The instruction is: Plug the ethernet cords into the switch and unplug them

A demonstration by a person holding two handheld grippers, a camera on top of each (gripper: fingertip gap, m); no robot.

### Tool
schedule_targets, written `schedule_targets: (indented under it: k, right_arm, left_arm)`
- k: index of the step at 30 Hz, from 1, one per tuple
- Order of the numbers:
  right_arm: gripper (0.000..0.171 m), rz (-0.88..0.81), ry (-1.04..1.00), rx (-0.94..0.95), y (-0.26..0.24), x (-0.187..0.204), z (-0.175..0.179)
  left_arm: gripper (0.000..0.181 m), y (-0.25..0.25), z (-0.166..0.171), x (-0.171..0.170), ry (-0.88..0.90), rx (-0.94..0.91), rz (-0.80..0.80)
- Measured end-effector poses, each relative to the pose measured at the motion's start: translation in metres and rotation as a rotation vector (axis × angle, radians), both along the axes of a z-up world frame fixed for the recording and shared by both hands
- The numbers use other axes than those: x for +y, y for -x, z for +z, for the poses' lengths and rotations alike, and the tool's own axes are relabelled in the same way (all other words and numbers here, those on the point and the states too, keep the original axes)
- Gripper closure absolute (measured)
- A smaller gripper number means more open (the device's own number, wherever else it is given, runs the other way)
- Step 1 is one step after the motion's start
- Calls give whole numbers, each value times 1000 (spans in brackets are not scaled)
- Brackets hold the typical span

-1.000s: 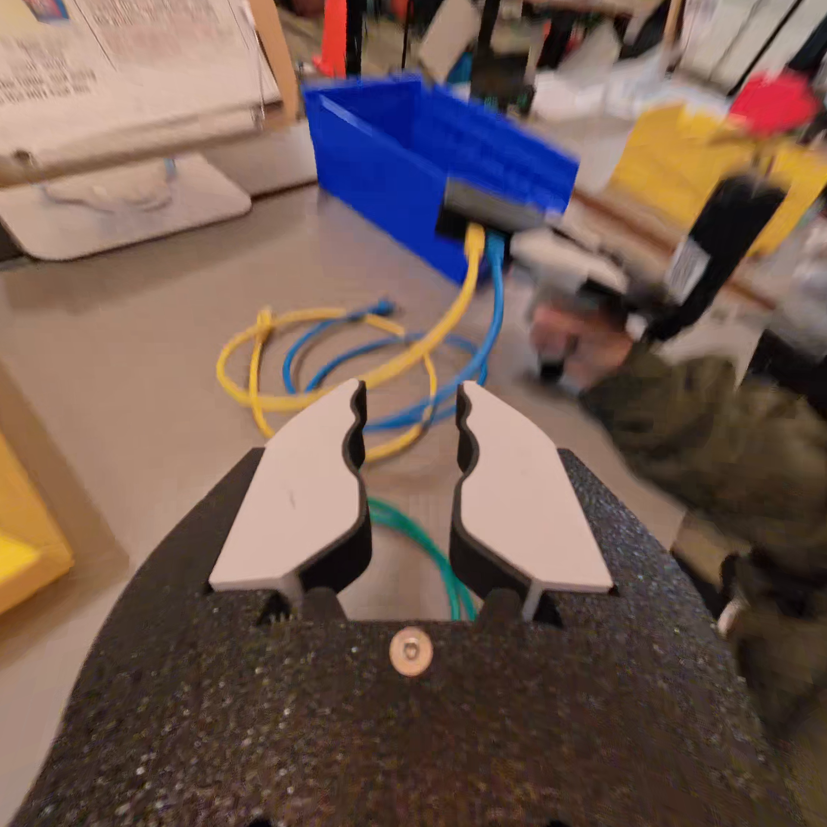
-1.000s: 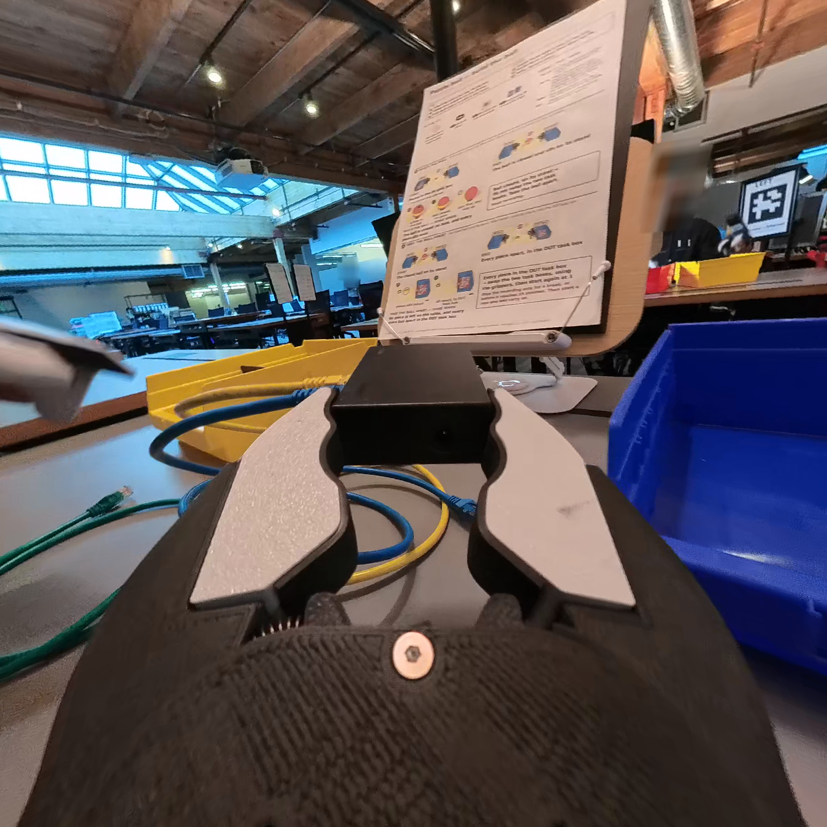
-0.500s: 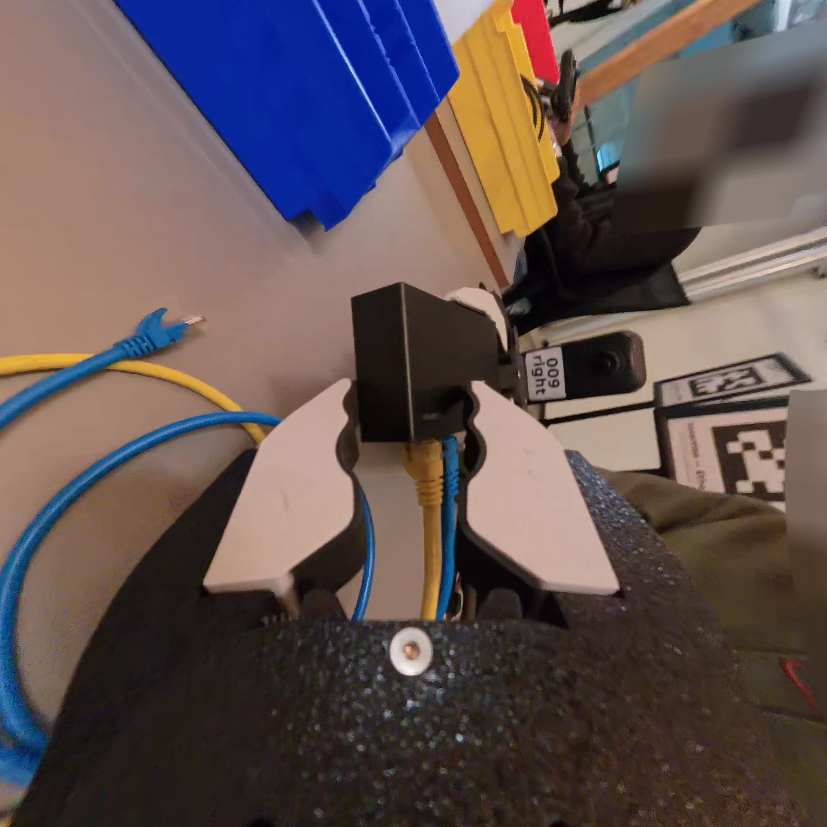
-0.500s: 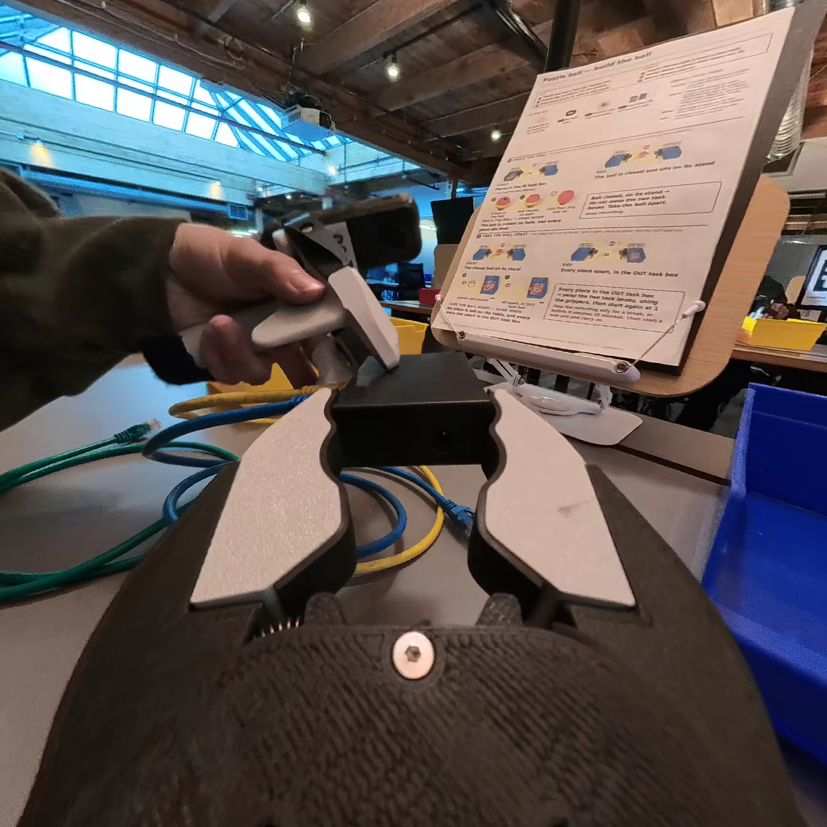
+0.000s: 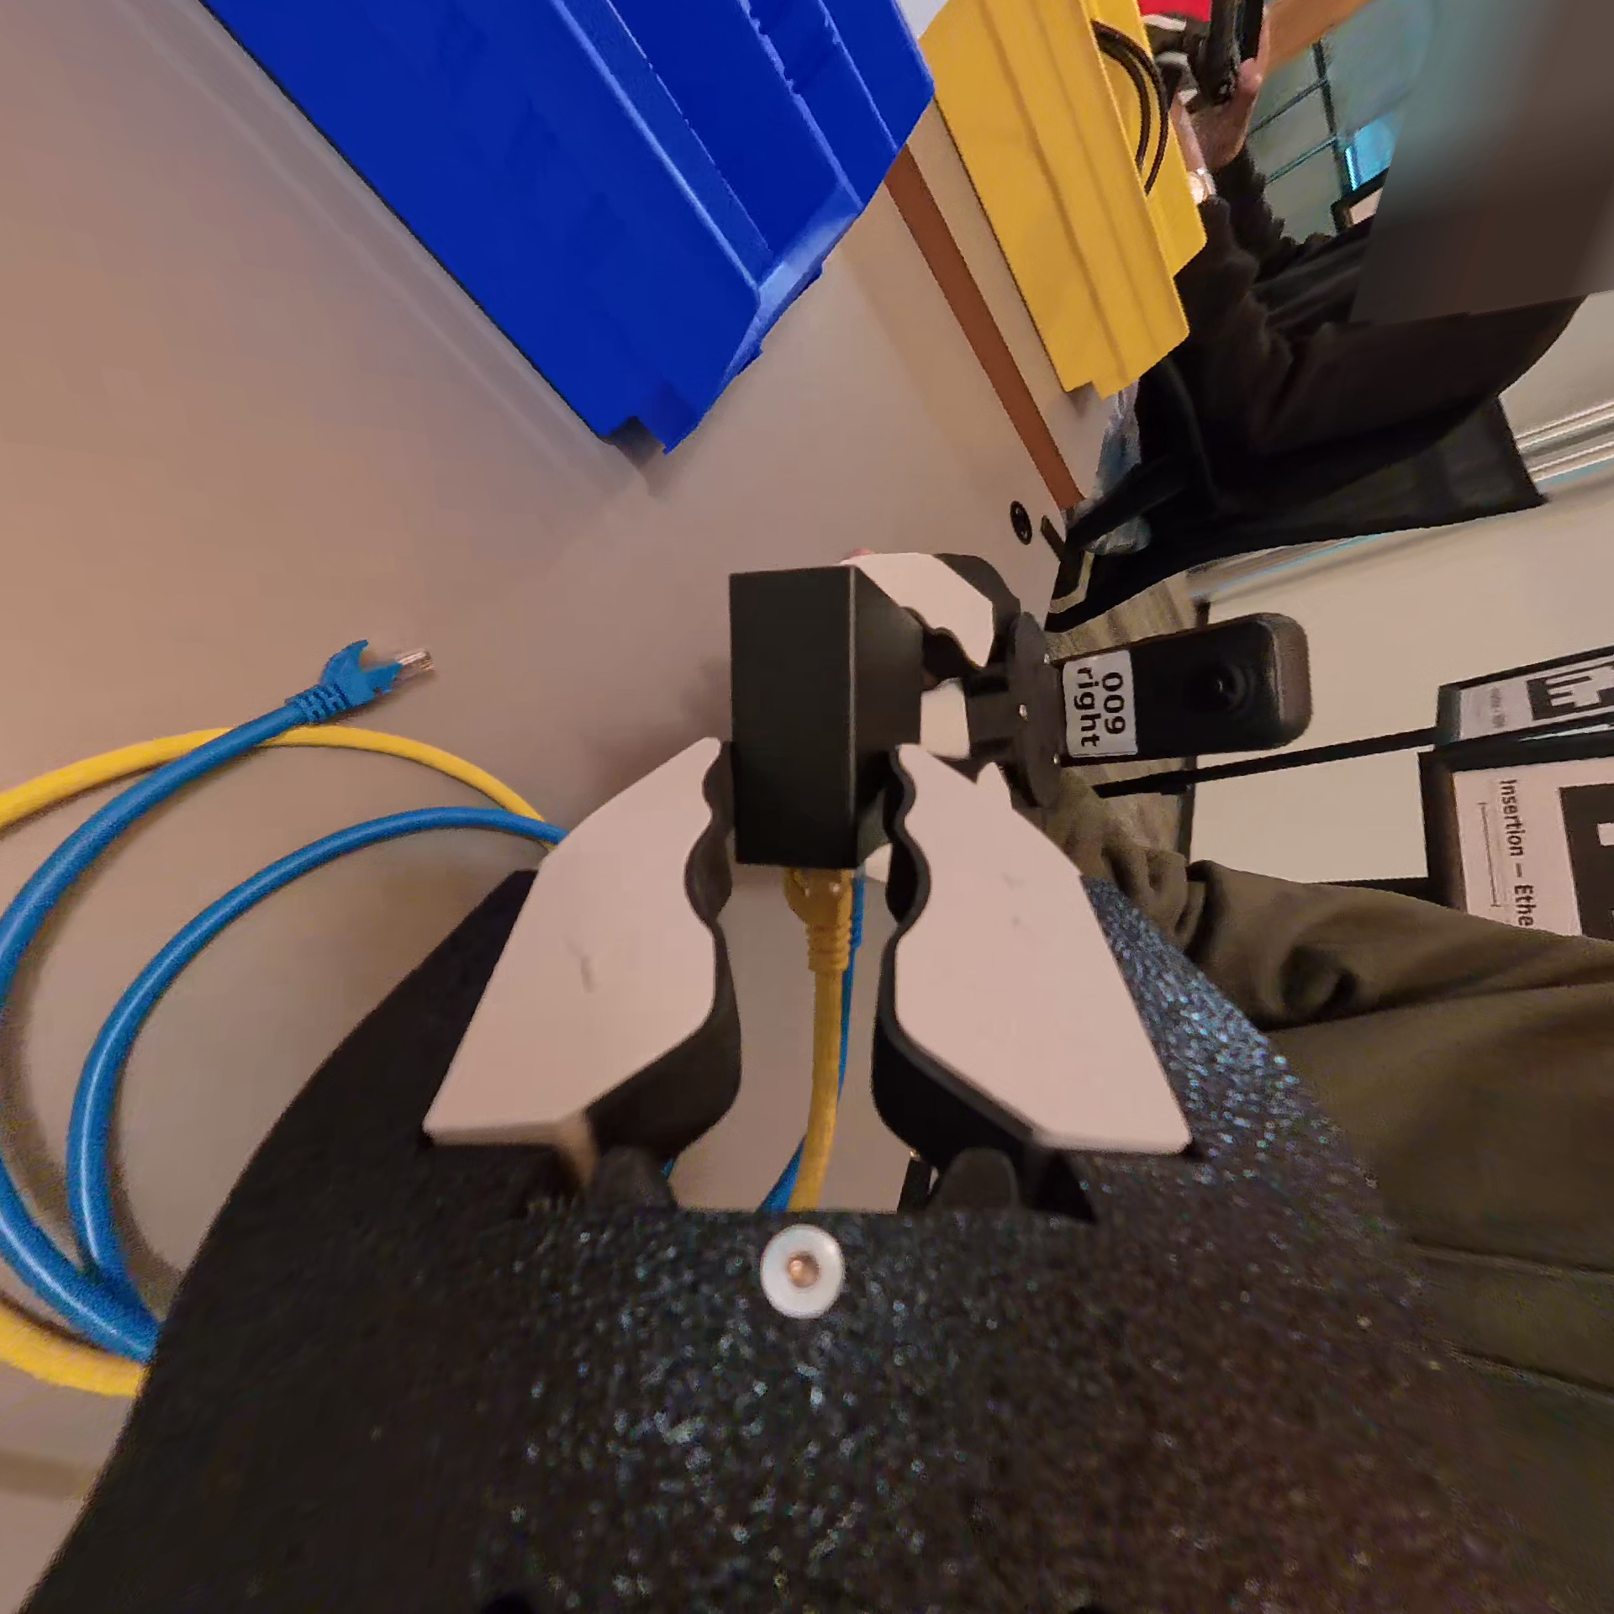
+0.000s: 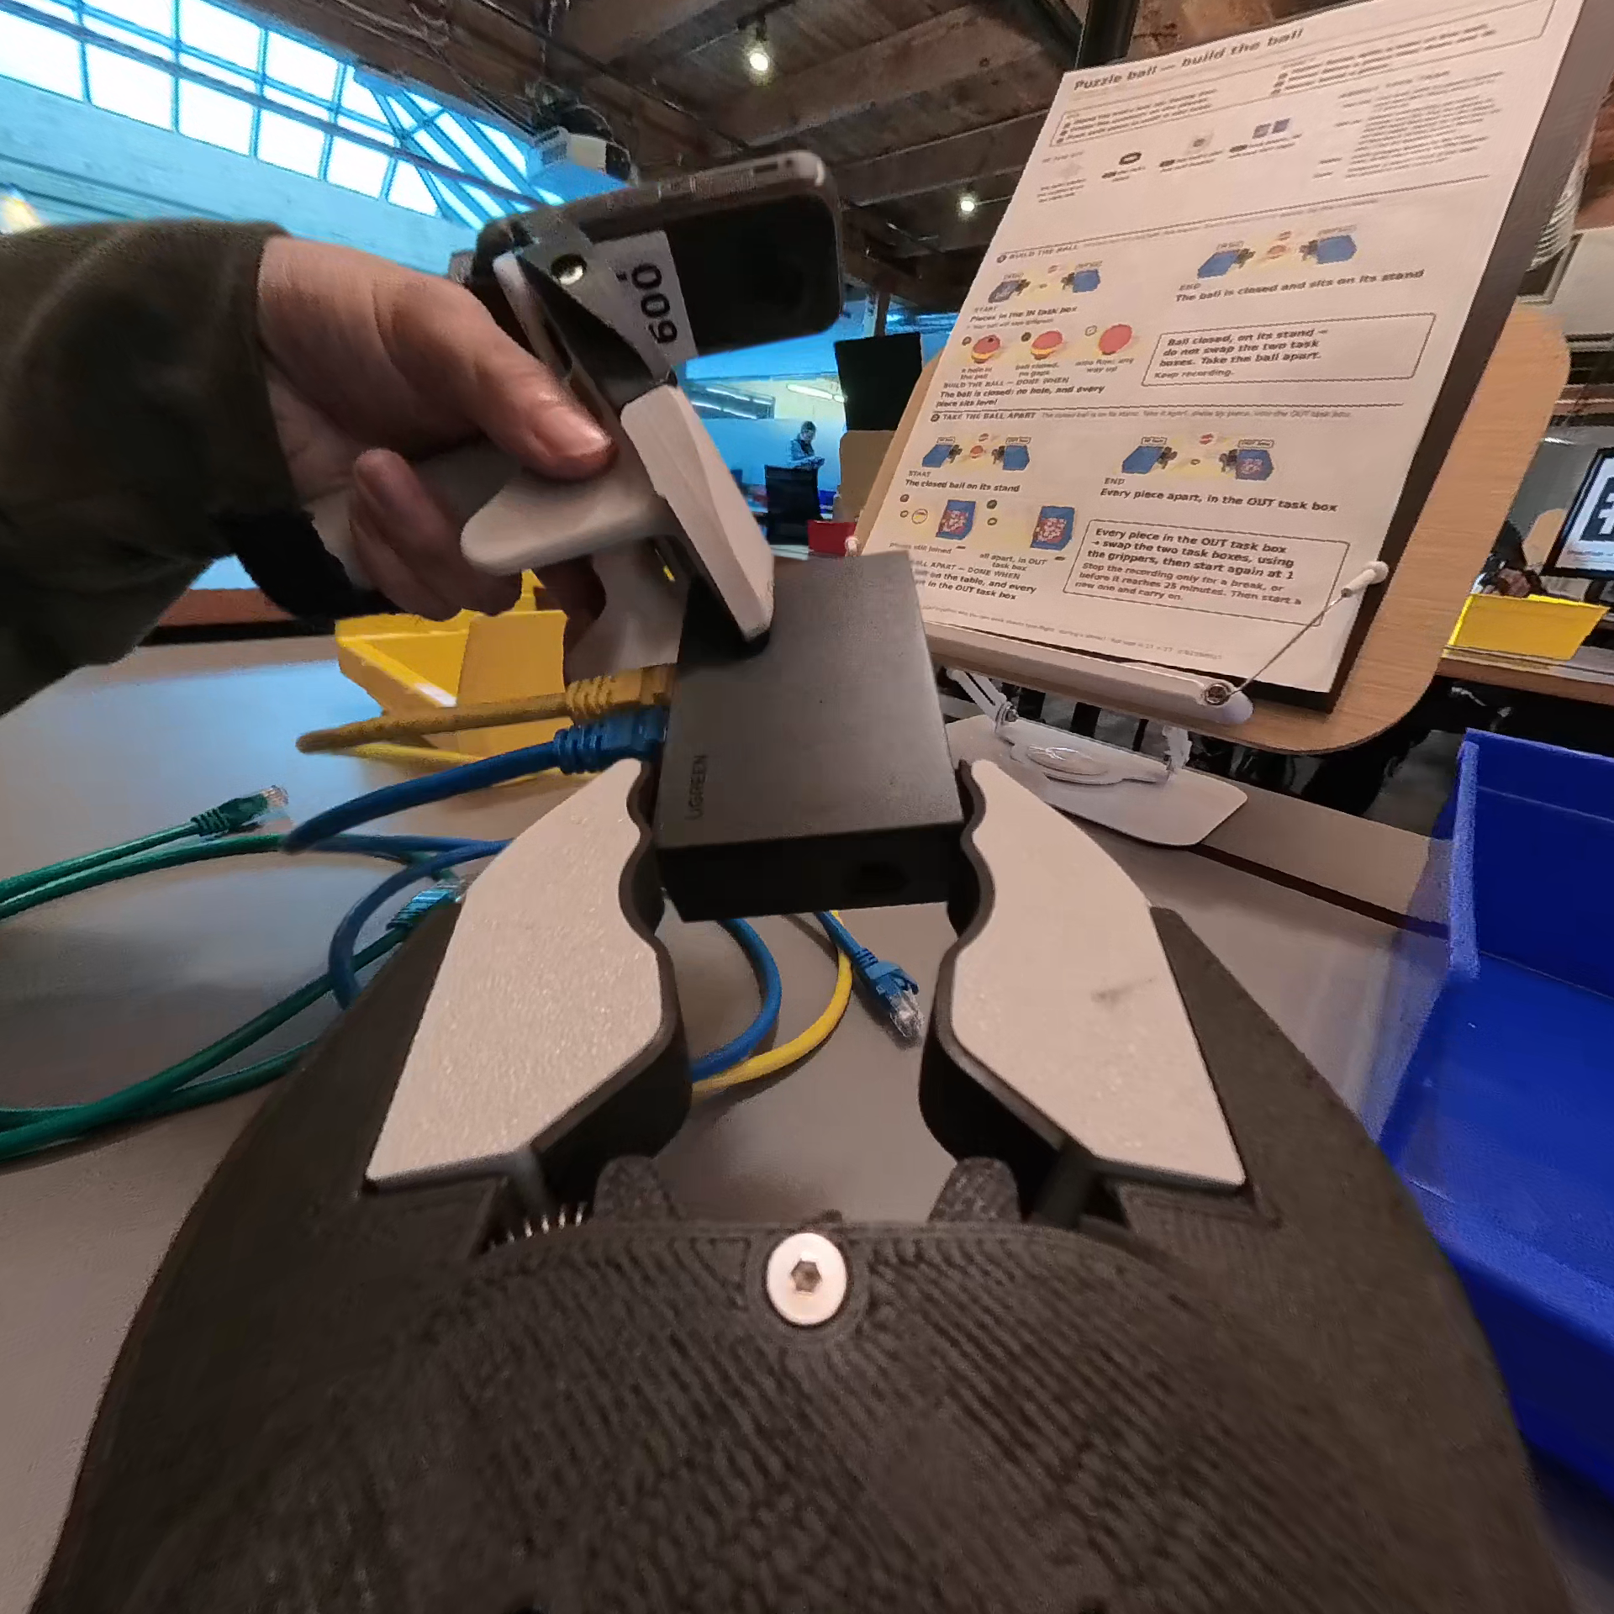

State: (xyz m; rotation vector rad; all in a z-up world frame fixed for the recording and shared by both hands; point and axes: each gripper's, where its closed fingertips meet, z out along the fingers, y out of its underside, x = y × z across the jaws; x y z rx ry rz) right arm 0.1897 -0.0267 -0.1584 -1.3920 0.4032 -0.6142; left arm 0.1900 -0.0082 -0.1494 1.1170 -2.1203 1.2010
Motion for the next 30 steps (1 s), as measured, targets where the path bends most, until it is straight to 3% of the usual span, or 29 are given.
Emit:
schedule_targets:
  k: [7, 14, 21, 25, 27, 30]
  right_arm:
    - [107, -21, 61, -12, 0, 6, -5]
    - [107, -101, 83, 0, -6, 3, -7]
    - [107, -121, -20, 84, -16, -13, -4]
    - [108, -93, -14, 62, -12, -10, -3]
    - [108, -74, -3, 26, -7, -6, -1]
    - [108, -46, 29, -3, -2, 0, -2]
  left_arm:
    - [150, 2, 0, 6, -40, 9, -23]
    - [144, -10, -5, 1, -11, -96, 39]
    - [138, -35, 32, 25, -2, -435, 230]
    - [136, -22, 0, 30, -91, -271, 141]
    - [123, -13, -10, 23, -19, -147, 102]
    - [126, -1, -15, 9, 126, -1, 25]
